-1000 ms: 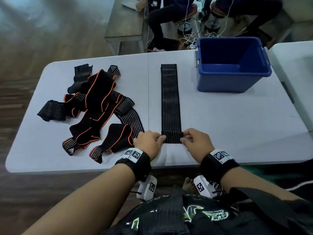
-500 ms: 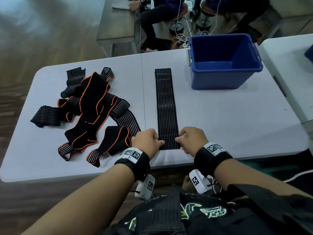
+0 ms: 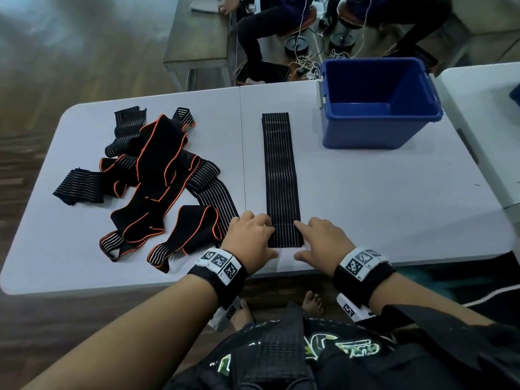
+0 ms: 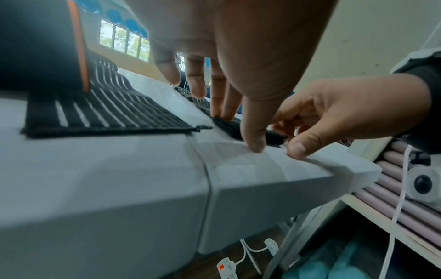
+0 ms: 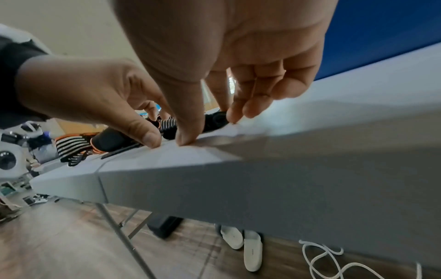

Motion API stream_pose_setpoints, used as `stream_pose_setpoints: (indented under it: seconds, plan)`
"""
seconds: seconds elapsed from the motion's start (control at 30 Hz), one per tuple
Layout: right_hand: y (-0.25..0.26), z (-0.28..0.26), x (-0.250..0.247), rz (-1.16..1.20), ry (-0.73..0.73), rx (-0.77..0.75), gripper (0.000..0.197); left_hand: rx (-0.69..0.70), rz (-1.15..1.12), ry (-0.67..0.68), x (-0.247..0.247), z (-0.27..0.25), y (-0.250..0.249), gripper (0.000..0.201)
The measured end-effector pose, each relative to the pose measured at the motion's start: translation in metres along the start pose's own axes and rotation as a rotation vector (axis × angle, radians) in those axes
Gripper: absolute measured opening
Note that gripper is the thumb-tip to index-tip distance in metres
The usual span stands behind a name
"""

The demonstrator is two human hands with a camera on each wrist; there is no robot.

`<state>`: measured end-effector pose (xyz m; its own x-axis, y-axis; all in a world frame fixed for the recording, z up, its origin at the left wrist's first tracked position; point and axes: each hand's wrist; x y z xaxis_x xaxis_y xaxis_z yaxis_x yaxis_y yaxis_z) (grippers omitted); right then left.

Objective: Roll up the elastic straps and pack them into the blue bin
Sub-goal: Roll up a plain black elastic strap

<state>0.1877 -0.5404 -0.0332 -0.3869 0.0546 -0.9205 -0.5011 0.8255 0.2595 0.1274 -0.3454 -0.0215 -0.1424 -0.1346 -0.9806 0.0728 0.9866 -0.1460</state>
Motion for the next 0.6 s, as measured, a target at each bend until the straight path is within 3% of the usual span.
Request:
stream_pose_setpoints:
  seconds: [0.1,0.2,0.3,0.37,0.47,0.6]
  plan:
    - [-0.006,-0.001,0.004,0.071,-0.011,0.061,0.066,-0.001,-0.073,-0.033,0.005,-0.003,0.004,0.048]
    - [-0.009,0.000,0.008,0.211,-0.051,0.121,0.053,-0.044,-0.179,-0.065,0.007,-0.005,0.003,0.055]
    - [-0.006,0.001,0.002,0.346,-0.066,0.187,0.037,-0.213,-0.423,-0.103,0.001,-0.002,-0.001,0.064]
    - [-0.006,0.002,-0.002,0.438,-0.095,0.225,0.028,-0.320,-0.528,-0.121,-0.001,0.001,-0.003,0.059]
    - [-0.008,0.003,-0.005,0.499,-0.144,0.290,0.044,-0.442,-0.675,-0.142,0.004,0.003,-0.002,0.037]
    - [-0.006,0.003,-0.005,0.508,-0.161,0.341,0.051,-0.532,-0.755,-0.181,0.012,0.001,-0.002,0.017]
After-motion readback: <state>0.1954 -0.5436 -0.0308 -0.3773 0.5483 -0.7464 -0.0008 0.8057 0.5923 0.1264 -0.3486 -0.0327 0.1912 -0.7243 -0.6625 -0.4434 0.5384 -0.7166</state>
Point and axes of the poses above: each hand's wrist, its own z-axis towards the middle knuckle, its own x-axis out of the palm, y = z × x, and after that the axes turned 9 degrees about -y, right-handed
